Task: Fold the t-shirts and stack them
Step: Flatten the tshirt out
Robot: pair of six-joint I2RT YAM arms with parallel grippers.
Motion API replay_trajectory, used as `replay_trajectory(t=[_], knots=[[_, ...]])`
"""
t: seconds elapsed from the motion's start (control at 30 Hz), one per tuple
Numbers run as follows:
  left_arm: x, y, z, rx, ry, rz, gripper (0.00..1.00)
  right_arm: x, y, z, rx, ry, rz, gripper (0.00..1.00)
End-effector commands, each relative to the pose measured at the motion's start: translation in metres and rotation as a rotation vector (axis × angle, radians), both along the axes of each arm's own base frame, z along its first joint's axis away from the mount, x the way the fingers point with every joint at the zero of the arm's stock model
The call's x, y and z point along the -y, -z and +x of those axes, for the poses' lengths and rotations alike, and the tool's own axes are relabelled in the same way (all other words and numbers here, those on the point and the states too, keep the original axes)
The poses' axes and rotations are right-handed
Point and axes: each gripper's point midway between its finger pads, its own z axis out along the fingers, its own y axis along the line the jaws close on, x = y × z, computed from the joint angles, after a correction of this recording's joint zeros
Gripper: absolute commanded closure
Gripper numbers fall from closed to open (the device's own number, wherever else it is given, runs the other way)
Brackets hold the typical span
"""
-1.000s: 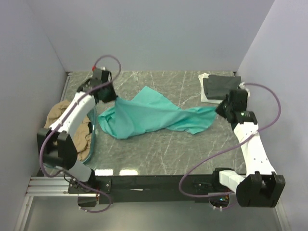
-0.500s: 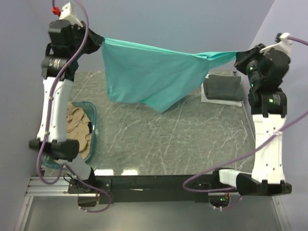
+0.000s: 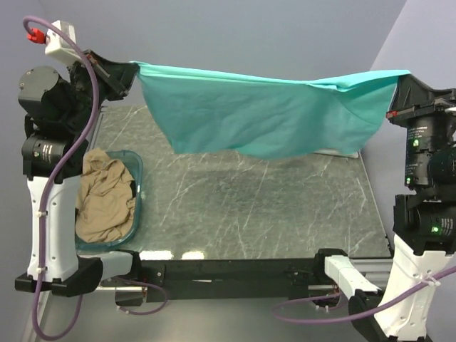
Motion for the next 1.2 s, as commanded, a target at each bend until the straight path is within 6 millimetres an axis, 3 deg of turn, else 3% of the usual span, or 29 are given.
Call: replay_trajectory(t=[0.0,0.03,0.2,0.3,0.43,0.57,0.8,0.87,0.9,0.93,0.97,1.0,1.07,1.1,1.13,1.17], knots=[[0.003,0.040,0.028,-0.105,0.004,0.027,1.00,0.013,0.019,0.045,-0.084,0.061,-0.020,1.00],[0.005,0.057,0.039,-0.152,0.009,0.033,1.00,0.014,0.034,0.065,-0.136,0.062,-0.019,1.00],[0.015,0.117,0.077,-0.329,0.042,0.046,1.00,0.017,0.073,0.118,-0.254,0.064,-0.022,1.00],[0.025,0.139,0.098,-0.369,0.091,0.032,1.00,0.019,0.094,0.152,-0.318,0.059,-0.031,1.00],[0.031,0.154,0.119,-0.398,0.104,0.019,1.00,0.017,0.113,0.192,-0.400,0.035,-0.041,1.00],[0.027,0.151,0.131,-0.400,0.071,0.015,1.00,0.018,0.111,0.206,-0.418,0.035,-0.048,1.00],[0.023,0.117,0.116,-0.333,0.052,-0.011,1.00,0.016,0.080,0.187,-0.349,0.035,-0.051,1.00],[0.020,0.111,0.111,-0.310,0.037,-0.008,1.00,0.014,0.065,0.170,-0.307,0.032,-0.048,1.00],[0.016,0.098,0.100,-0.269,0.025,-0.011,1.00,0.014,0.063,0.164,-0.298,0.031,-0.049,1.00],[0.014,0.101,0.097,-0.269,0.016,-0.011,1.00,0.014,0.050,0.149,-0.255,0.036,-0.048,1.00],[0.013,0.093,0.092,-0.231,0.009,-0.012,1.00,0.014,0.044,0.140,-0.234,0.039,-0.050,1.00],[0.009,0.077,0.075,-0.181,0.001,-0.017,1.00,0.013,0.041,0.134,-0.214,0.040,-0.053,1.00],[0.003,0.077,0.065,-0.160,-0.028,-0.021,1.00,0.012,0.022,0.103,-0.138,0.044,-0.059,1.00],[-0.001,0.059,0.047,-0.100,-0.034,-0.031,1.00,0.012,0.023,0.096,-0.128,0.046,-0.060,1.00],[-0.004,0.062,0.042,-0.096,-0.051,-0.033,1.00,0.011,0.005,0.073,-0.060,0.053,-0.065,1.00],[-0.006,0.058,0.034,-0.078,-0.058,-0.040,1.00,0.011,0.001,0.063,-0.039,0.056,-0.068,1.00]])
